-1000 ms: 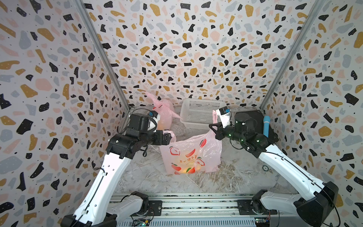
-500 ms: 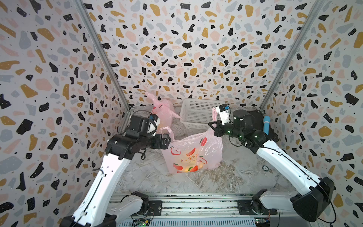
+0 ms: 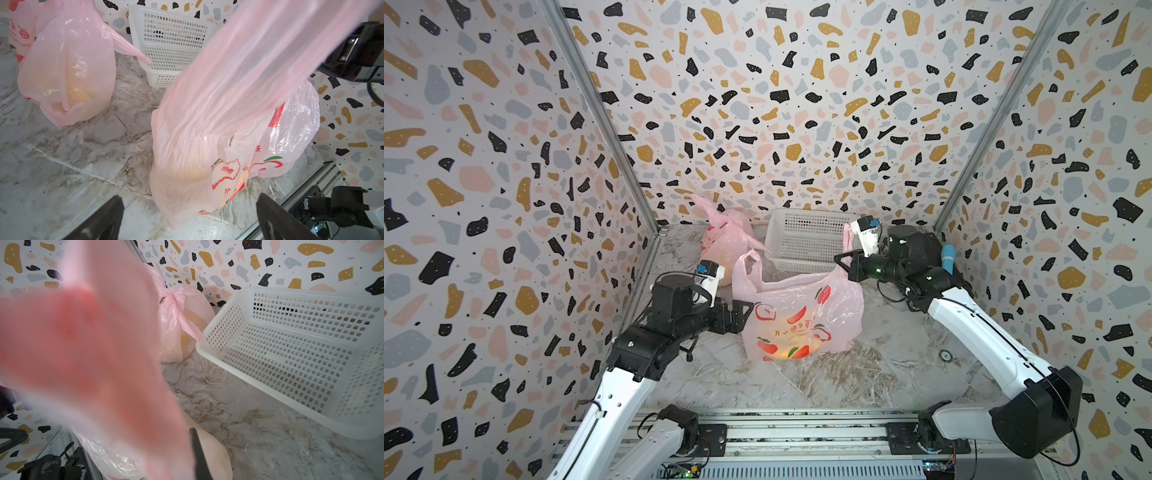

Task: Place the banana into a plastic bag & tie a knot
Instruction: Adjust the plastic bag at the center of the board.

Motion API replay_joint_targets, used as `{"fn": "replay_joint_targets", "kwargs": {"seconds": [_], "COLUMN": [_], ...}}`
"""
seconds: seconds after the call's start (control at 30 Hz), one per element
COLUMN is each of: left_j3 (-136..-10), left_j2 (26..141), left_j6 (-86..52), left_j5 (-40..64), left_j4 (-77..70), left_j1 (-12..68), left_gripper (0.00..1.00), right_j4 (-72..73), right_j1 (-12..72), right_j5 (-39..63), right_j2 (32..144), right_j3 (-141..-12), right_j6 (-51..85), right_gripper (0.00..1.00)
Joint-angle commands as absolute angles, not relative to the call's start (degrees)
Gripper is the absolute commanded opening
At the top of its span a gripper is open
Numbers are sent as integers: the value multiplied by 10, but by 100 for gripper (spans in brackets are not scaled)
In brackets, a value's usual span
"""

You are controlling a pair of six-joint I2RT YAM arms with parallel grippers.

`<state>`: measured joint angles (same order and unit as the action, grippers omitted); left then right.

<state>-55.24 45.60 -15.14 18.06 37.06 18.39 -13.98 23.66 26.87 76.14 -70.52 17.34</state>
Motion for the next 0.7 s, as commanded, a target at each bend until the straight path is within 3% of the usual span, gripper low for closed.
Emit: {"fn": "replay_joint_targets", "kwargs": {"seconds": [0.0, 0.17, 0.3, 0.67], "left_j3": [-523, -384, -350, -367], "left_j2": [429, 406, 435, 578], "left_j6": [-170, -172, -128, -156], "left_j5": [202, 254, 318, 641], "left_j4": [177, -68, -97, -244], "left_j1": [180, 178, 145, 21], "left_gripper": [99, 99, 99, 99], "right_j4": [-111, -100, -102, -97], "right_j1": [223, 209, 206, 205], "right_j5": [315, 346, 367, 411], "right_j2": [758, 770, 773, 789], "right_j3": [-703, -698, -694, -700], "right_j6": [172, 175, 170, 166], "right_gripper": [0, 0, 0, 0]}}
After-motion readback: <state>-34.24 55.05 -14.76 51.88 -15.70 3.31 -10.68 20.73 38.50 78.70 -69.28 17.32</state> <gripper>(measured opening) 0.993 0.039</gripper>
